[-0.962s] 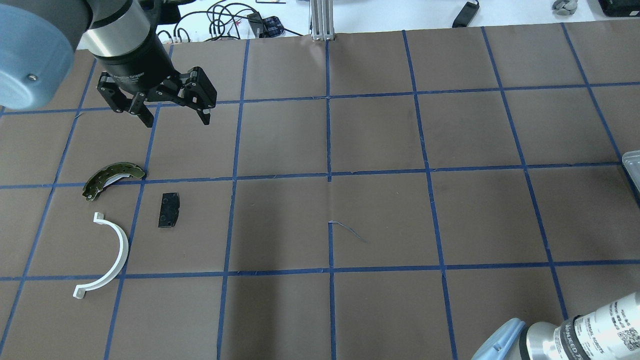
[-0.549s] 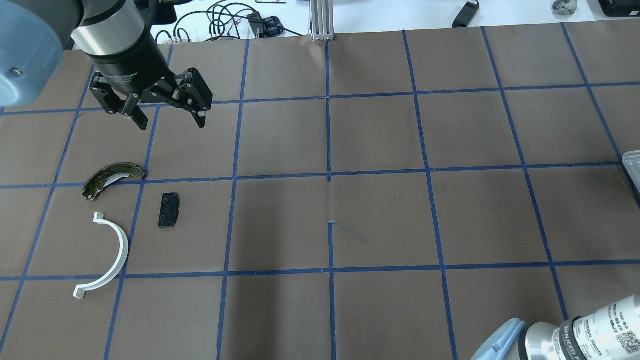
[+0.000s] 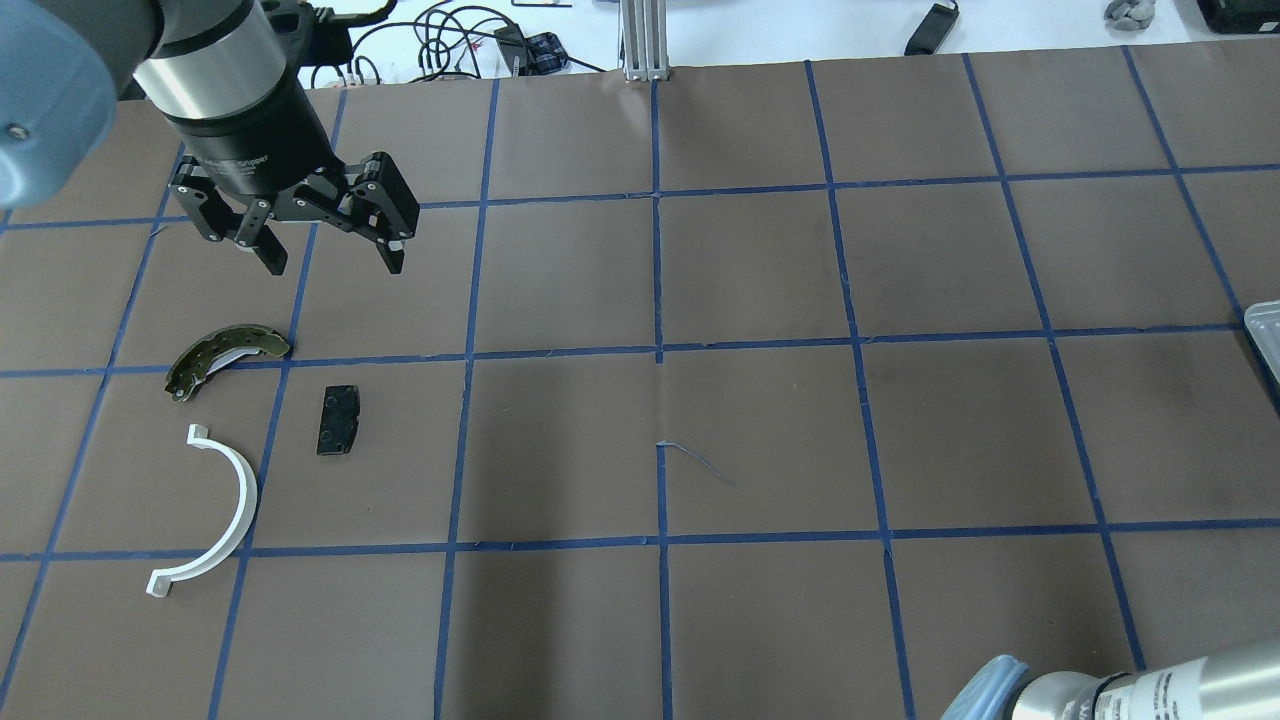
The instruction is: Place bearing gear from tray to pile
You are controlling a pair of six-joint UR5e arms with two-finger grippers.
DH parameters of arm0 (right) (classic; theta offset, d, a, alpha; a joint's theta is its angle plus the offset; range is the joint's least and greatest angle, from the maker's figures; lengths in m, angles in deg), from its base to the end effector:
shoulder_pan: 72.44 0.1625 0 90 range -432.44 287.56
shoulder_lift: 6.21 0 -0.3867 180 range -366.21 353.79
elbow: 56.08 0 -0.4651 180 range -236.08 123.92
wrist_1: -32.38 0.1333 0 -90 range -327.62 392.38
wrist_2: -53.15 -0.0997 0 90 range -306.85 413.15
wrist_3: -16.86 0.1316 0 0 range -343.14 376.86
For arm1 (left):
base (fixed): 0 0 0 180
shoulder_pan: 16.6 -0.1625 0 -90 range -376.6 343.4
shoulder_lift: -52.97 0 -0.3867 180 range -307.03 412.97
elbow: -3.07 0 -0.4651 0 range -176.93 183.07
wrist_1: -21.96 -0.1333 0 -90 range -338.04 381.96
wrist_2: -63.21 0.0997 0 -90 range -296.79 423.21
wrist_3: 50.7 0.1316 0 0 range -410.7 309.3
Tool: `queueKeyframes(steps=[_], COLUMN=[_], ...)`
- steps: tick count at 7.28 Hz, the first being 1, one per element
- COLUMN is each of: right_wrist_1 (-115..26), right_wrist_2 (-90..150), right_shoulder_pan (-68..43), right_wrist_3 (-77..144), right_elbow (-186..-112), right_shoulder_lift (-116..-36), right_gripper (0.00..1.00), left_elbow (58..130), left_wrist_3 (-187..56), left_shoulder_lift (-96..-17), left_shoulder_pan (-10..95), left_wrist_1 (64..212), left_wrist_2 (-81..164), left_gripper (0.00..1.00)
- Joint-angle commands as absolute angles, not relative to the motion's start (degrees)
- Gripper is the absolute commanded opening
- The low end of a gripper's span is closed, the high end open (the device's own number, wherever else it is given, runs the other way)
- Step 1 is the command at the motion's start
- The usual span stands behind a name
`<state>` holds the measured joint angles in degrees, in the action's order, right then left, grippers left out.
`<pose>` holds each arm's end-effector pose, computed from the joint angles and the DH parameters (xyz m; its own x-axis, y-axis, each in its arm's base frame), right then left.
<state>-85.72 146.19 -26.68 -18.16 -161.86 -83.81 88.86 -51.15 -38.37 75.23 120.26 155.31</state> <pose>-0.3229 -0.5126 0.1890 -0.9863 0.1594 0.0426 0.1608 0.9865 0.0316 -0.1463 -0.5560 0.4320 -0.9989 0.0276 -0.0372 0.0239 0.9953 0.0943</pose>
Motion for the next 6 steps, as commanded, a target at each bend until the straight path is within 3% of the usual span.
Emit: queueKeyframes(steps=[1, 6], right_wrist_1=[-85.2, -87.8], right_wrist_2=[145.9, 141.0], right_shoulder_pan=[-13.1, 25.2], right_wrist_3=[-2.7, 33.8], right_elbow=[-168.1, -167.7], right_shoulder_lift=[-91.0, -87.8], right_gripper=[0.12, 0.12], left_elbow=[88.8, 91.0], left_wrist_3=[-46.6, -47.0], left_shoulder_lift=[-38.9, -37.7], left_shoulder_pan=[75.2, 75.2], left_wrist_1=[119.3, 115.1], left_wrist_2=[155.9, 155.1], left_gripper=[1.00, 1.00])
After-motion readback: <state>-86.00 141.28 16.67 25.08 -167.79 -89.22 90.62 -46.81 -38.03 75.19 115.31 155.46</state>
